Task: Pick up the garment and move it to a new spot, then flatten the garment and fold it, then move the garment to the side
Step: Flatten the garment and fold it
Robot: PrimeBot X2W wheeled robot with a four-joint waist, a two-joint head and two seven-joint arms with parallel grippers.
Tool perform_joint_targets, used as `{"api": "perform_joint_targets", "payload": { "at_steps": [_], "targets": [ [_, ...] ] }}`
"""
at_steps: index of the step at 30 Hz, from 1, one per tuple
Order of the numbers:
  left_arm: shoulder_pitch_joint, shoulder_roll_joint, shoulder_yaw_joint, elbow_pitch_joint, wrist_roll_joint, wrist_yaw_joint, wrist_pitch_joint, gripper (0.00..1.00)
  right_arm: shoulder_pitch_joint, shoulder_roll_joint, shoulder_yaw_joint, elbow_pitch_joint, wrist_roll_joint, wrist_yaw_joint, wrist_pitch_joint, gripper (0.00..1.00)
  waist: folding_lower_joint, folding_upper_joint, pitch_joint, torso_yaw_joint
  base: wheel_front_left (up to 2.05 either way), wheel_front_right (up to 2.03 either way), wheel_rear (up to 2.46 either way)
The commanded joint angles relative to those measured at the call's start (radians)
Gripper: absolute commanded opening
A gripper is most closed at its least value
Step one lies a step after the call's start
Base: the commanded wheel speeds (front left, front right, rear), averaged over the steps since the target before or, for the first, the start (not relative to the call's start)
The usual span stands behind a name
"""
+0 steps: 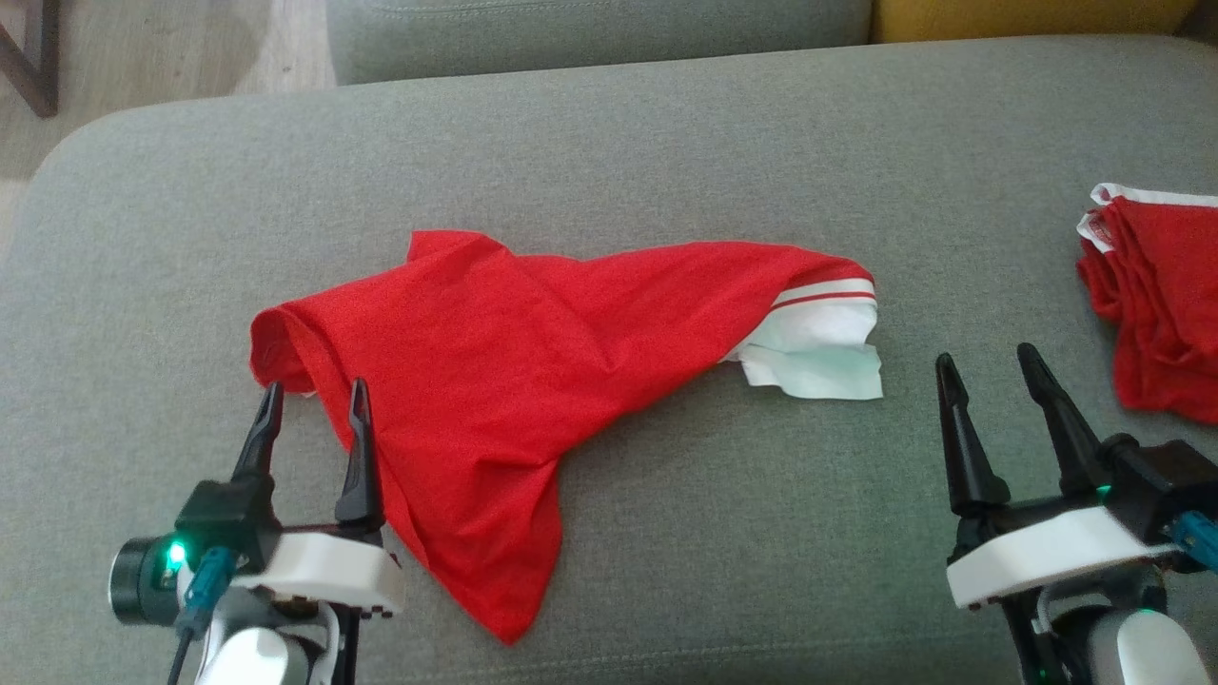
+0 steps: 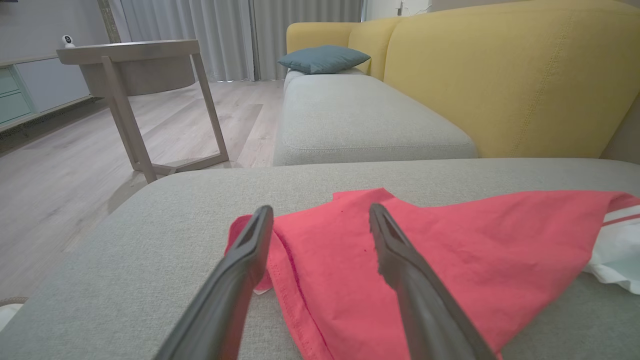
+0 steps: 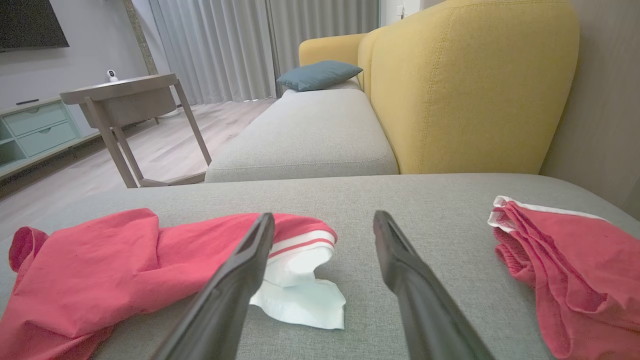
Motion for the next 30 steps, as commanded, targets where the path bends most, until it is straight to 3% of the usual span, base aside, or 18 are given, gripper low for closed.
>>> {"api": "perform_joint_targets", "payload": {
  "at_steps": [1,11,25,26,28,29,30],
  "targets": [
    [-0.032,0.021,0.035,-0.035,0.005,0.007,-0.004,1.00,-0.022,-0.010,0.020,-0.040,-0.006,0.007,0.005,1.00,0.0000,0.0000,0.001,0.001,0.00,0.00,0.00],
    [-0.068,0.015,0.019,-0.040,0.012,0.005,-0.006,1.00,-0.041,-0.029,0.011,0.012,-0.006,0.007,0.020,1.00,0.0000,0.0000,0.035,0.029,0.00,0.00,0.00],
    [-0.164,-0.025,-0.006,-0.009,0.027,-0.012,-0.031,1.00,-0.246,-0.134,0.083,0.321,0.046,0.007,0.002,1.00,0.0000,0.0000,0.140,0.100,0.00,0.00,0.00],
    [-0.168,-0.027,-0.006,-0.005,0.027,-0.013,-0.033,1.00,-0.257,-0.138,0.091,0.338,0.055,0.007,-0.001,0.92,0.0000,0.0000,0.143,0.102,0.00,0.00,0.00],
    [-0.174,-0.030,-0.005,0.001,0.029,-0.013,-0.036,1.00,-0.275,-0.150,0.117,0.364,0.074,0.007,-0.010,0.18,0.0000,0.0000,0.147,0.102,0.00,0.00,0.00],
    [-0.176,-0.031,-0.004,0.003,0.030,-0.013,-0.037,1.00,-0.282,-0.154,0.127,0.367,0.089,0.007,-0.022,0.00,0.0000,0.0000,0.148,0.101,0.00,0.00,0.00],
    [-0.177,-0.031,-0.003,0.005,0.031,-0.013,-0.038,1.00,-0.286,-0.161,0.135,0.367,0.100,0.007,-0.033,0.00,0.0000,0.0000,0.149,0.099,0.00,0.00,0.00]
  ]
}}
